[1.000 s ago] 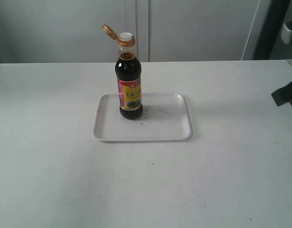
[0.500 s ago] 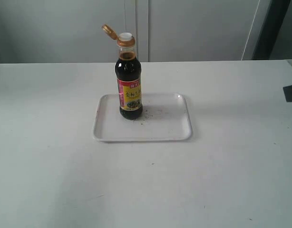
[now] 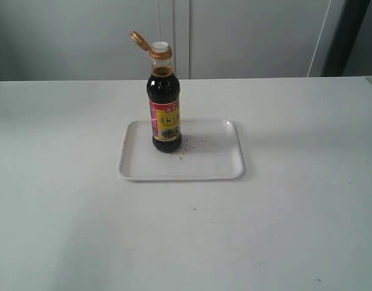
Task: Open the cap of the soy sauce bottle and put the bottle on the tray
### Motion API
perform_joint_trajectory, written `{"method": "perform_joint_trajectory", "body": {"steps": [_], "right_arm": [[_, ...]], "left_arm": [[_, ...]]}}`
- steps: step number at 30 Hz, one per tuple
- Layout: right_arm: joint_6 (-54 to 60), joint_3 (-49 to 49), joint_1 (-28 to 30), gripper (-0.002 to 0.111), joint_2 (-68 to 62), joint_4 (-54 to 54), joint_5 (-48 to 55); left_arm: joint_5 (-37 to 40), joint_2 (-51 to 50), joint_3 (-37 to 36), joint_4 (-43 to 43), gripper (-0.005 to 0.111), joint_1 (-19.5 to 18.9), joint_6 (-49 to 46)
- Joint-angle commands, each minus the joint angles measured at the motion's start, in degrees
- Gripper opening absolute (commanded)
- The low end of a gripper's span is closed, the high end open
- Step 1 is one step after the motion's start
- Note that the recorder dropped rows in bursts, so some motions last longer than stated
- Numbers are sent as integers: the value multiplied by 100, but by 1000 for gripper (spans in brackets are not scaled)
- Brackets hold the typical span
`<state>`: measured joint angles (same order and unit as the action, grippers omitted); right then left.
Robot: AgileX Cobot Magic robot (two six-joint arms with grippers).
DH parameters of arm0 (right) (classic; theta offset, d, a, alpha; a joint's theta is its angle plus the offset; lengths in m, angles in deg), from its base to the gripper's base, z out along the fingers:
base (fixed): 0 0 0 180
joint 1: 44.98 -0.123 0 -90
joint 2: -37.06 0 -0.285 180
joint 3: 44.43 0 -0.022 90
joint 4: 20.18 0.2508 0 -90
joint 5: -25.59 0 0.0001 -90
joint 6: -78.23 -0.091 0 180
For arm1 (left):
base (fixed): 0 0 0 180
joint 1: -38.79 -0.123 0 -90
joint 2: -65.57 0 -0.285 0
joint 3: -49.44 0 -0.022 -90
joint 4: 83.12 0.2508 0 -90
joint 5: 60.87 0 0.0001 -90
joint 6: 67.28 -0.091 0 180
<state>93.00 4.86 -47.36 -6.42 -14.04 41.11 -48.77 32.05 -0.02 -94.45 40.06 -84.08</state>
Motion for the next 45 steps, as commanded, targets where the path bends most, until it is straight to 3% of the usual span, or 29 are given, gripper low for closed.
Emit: {"method": "perform_joint_trajectory", "body": {"steps": [1, 16, 38, 40, 43, 45], "right_arm": [[62, 346, 11, 0, 455, 58, -582], [17, 467, 11, 0, 1488, 311, -517], [-11, 467, 11, 0, 1579, 324, -542], [-11, 467, 11, 0, 1579, 324, -542], [-11, 467, 11, 0, 1579, 324, -542], [-11, 467, 11, 0, 1579, 324, -542]], "left_arm": [[-183, 494, -197, -55, 0, 22, -8], [-20, 1358, -498, -280, 0, 22, 26], [-144, 1431, -498, -17, 0, 22, 14], [-47, 1438, -498, 124, 0, 22, 360], [-88, 1438, -667, 999, 0, 10, 1491], [-101, 1438, -826, 1164, 0, 10, 1679]]}}
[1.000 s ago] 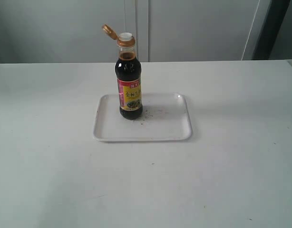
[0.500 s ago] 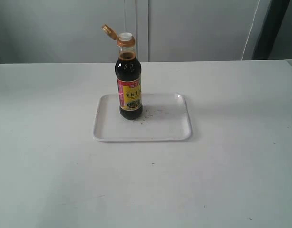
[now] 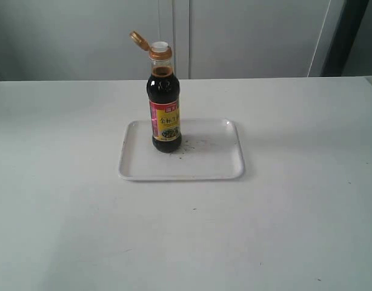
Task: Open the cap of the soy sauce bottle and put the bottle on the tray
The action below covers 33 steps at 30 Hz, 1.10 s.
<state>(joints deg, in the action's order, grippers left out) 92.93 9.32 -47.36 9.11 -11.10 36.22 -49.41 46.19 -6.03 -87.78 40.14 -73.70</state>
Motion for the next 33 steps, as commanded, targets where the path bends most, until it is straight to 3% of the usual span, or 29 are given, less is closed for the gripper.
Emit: {"method": "perform_joint_trajectory", "body": {"steps": [1, 22, 30, 33], "right_arm": [[-3, 21, 11, 0, 26, 30, -53], [-3, 21, 11, 0, 26, 30, -53], [-3, 21, 11, 0, 19, 42, -53], [-3, 21, 11, 0, 19, 42, -53]], "left_arm": [[-49, 24, -329, 498, 0, 1, 642], [-290, 1159, -2104, 466, 0, -9, 943], [-34, 1159, -2175, 322, 0, -11, 941], [105, 1159, -2175, 262, 0, -190, 927]]}}
